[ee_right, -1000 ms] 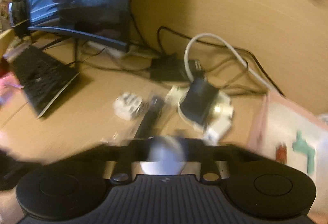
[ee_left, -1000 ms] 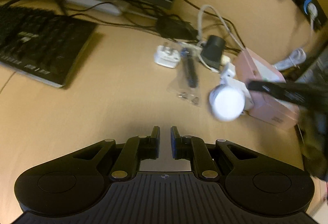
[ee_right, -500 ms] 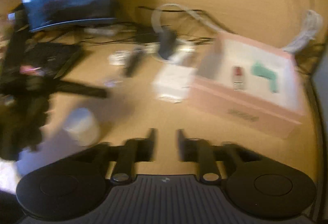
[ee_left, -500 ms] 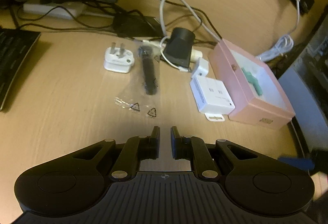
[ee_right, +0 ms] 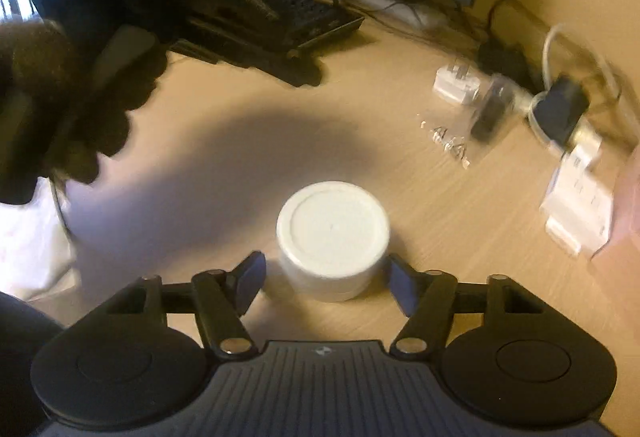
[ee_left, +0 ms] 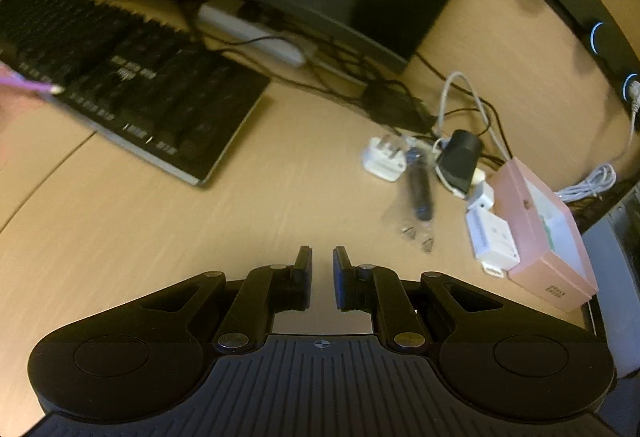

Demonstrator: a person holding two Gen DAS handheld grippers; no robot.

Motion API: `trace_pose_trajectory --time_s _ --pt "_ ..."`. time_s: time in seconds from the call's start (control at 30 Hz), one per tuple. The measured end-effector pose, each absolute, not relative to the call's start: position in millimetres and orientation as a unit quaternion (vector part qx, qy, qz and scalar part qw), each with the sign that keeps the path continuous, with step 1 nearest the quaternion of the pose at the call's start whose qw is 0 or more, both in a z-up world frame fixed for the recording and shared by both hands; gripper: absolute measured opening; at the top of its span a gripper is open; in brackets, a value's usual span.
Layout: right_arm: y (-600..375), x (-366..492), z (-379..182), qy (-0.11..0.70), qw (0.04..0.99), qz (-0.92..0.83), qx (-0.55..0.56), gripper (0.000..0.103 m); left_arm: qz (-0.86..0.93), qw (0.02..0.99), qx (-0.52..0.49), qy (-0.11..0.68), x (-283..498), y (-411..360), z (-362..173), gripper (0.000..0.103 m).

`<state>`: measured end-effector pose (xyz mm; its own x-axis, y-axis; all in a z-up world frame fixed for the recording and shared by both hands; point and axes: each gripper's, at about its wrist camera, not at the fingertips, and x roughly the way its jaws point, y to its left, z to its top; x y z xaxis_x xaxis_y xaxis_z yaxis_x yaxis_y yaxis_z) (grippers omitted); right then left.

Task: Organize rigid objects

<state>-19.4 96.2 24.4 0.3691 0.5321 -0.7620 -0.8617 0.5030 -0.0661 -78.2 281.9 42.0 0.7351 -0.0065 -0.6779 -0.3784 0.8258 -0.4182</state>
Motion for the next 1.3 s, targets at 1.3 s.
trace_pose_trajectory --time_s 1.3 --pt "-84 19 27 0.400 0.895 0.176 -0.092 0.054 -0.076 0.902 -0.143 0.401 37 215 19 0.012"
